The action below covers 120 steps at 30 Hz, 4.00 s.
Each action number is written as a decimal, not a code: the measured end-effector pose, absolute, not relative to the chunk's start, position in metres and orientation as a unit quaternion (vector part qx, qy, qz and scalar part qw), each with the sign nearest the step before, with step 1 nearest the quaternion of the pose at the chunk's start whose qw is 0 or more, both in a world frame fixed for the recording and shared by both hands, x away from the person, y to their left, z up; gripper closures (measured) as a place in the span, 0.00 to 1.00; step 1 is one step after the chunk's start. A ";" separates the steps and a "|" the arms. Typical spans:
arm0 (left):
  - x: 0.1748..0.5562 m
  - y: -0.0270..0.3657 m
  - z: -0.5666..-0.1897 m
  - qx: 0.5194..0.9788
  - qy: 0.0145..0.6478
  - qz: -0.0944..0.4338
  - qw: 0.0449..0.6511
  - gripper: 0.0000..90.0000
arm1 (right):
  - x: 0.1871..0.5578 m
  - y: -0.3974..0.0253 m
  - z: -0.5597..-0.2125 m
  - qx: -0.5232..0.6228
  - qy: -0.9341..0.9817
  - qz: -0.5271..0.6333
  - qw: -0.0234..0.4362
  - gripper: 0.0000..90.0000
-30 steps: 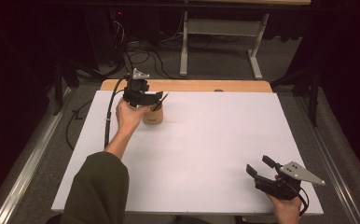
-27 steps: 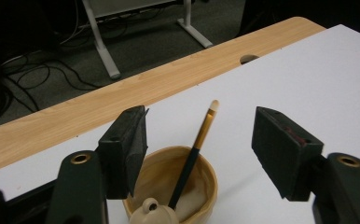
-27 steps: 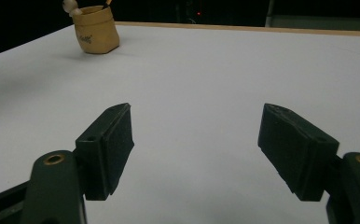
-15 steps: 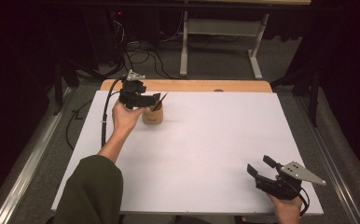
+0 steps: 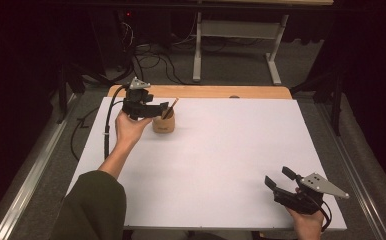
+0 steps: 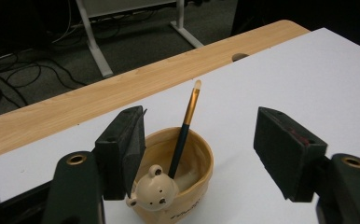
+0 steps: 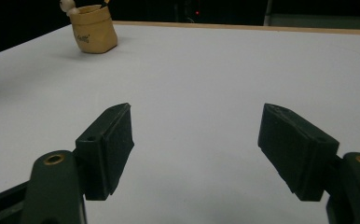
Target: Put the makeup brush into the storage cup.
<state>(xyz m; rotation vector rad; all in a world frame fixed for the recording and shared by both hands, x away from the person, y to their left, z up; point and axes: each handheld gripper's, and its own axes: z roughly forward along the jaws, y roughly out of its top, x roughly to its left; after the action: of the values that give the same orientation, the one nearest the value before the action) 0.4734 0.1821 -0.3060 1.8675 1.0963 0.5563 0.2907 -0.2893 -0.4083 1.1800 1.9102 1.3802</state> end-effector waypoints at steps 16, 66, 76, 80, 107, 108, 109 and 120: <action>0.461 0.184 -0.301 0.754 0.426 0.223 0.448 0.38 | 0.291 -0.289 -0.408 0.433 0.702 0.507 0.250 0.31; 0.428 0.198 -0.294 0.751 0.404 0.224 0.472 0.35 | 0.291 -0.289 -0.409 0.434 0.704 0.504 0.250 0.31; 0.419 0.198 -0.294 0.749 0.398 0.220 0.482 0.34 | 0.291 -0.289 -0.409 0.435 0.703 0.504 0.249 0.31; 0.416 0.199 -0.294 0.748 0.397 0.220 0.484 0.34 | 0.291 -0.289 -0.409 0.436 0.703 0.504 0.249 0.31; 0.397 0.205 -0.305 0.739 0.395 0.205 0.507 0.32 | 0.291 -0.289 -0.409 0.434 0.703 0.505 0.250 0.31; 0.396 0.205 -0.305 0.739 0.394 0.205 0.507 0.32 | 0.291 -0.289 -0.409 0.434 0.703 0.505 0.250 0.31; 0.395 0.206 -0.305 0.739 0.394 0.204 0.507 0.32 | 0.291 -0.289 -0.409 0.434 0.703 0.505 0.251 0.31; 0.386 0.209 -0.310 0.737 0.393 0.200 0.511 0.32 | 0.291 -0.289 -0.409 0.434 0.703 0.505 0.251 0.31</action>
<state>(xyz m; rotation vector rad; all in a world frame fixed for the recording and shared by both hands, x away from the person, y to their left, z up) 0.3861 0.2089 -0.3104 1.7749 0.9467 0.4813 0.2908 -0.2891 -0.4087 1.1802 1.9142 1.3735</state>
